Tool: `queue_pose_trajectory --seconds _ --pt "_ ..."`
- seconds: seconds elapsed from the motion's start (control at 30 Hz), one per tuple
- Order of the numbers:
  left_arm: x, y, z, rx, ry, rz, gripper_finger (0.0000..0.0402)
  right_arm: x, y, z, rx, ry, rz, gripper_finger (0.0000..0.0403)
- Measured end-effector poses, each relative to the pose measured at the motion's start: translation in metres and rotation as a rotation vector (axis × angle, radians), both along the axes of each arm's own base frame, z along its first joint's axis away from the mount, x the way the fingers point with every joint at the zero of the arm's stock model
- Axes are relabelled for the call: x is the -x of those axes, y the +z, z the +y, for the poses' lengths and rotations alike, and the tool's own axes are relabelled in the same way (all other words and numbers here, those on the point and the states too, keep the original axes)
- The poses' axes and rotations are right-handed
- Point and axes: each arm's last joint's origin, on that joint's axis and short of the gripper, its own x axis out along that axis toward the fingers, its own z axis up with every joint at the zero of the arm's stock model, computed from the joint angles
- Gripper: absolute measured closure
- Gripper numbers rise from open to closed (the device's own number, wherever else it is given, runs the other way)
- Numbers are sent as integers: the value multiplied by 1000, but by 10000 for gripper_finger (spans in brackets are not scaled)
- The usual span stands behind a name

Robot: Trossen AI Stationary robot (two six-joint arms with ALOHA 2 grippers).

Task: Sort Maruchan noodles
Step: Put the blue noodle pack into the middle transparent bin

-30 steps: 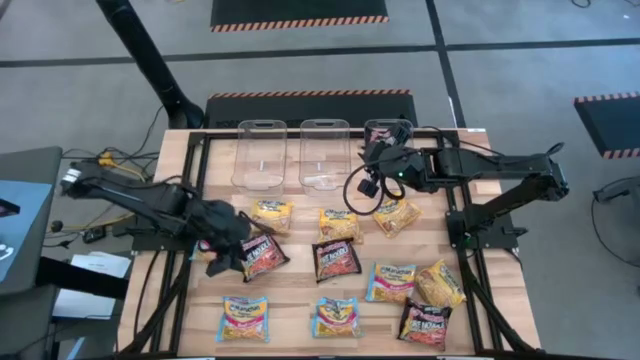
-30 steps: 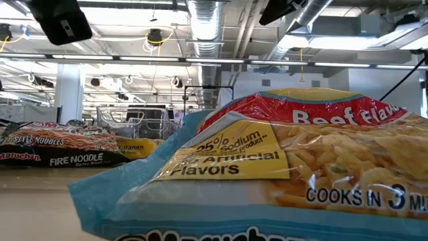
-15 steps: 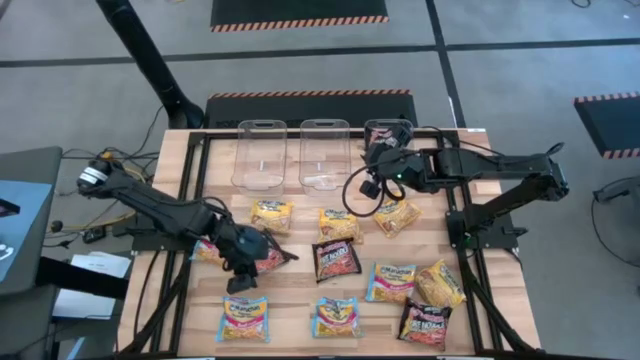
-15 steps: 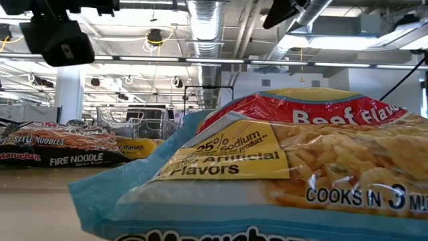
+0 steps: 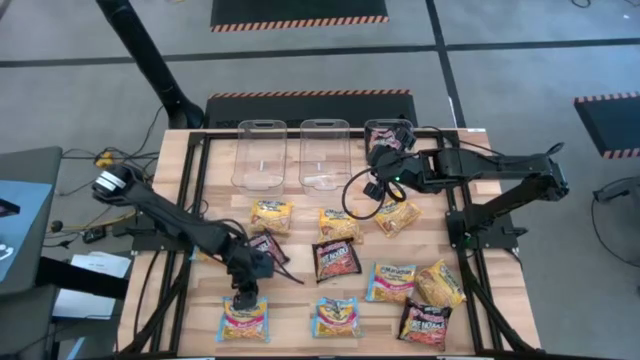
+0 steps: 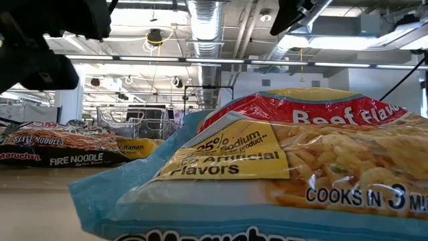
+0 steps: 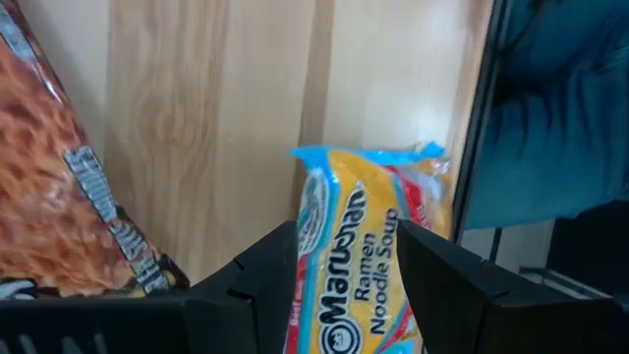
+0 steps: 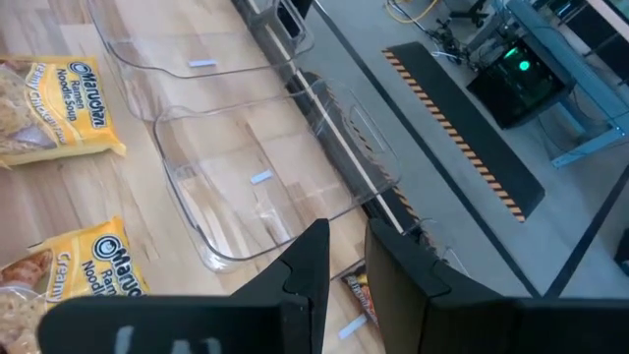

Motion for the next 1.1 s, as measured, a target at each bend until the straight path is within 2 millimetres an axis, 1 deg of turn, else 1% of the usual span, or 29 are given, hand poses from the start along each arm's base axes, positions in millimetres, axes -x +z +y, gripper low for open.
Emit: queue_pose_trajectory --seconds 0.17,0.27,0.53,1.1 --pt "1 -6 -6 -20 -6 20 239 0 0 0 -5 4 0 309" --pt "1 -8 -7 -38 -2 24 239 -1 0 1 -22 21 0 309" --pt "0 -9 -6 -60 19 19 239 -1 -1 1 -37 36 -1 309" --pt "4 -10 -15 -80 34 12 239 -1 -1 1 -37 35 -1 309"
